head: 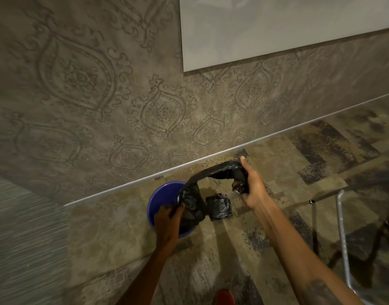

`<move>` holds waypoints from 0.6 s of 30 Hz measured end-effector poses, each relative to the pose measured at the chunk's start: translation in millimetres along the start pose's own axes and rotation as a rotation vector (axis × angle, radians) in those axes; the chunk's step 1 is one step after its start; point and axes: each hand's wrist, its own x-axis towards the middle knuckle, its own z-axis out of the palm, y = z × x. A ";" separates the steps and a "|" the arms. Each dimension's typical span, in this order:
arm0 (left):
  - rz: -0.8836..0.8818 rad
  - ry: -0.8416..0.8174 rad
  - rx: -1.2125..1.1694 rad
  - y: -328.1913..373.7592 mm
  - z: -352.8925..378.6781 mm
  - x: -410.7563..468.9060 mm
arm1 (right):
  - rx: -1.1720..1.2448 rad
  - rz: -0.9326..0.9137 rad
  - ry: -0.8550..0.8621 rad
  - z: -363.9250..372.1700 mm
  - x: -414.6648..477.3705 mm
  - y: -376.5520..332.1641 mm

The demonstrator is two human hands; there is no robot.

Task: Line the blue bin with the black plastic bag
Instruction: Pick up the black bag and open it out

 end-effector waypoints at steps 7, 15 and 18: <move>-0.130 -0.054 -0.279 28.3 -23.9 -13.0 | 0.015 -0.146 -0.080 35.0 -12.7 4.6; -0.187 0.084 -0.335 69.5 -21.3 -1.5 | -0.740 0.154 -0.131 38.5 -59.4 54.6; -0.236 0.074 -0.370 77.2 -27.8 -2.1 | -0.538 0.190 -0.266 39.5 -65.0 54.9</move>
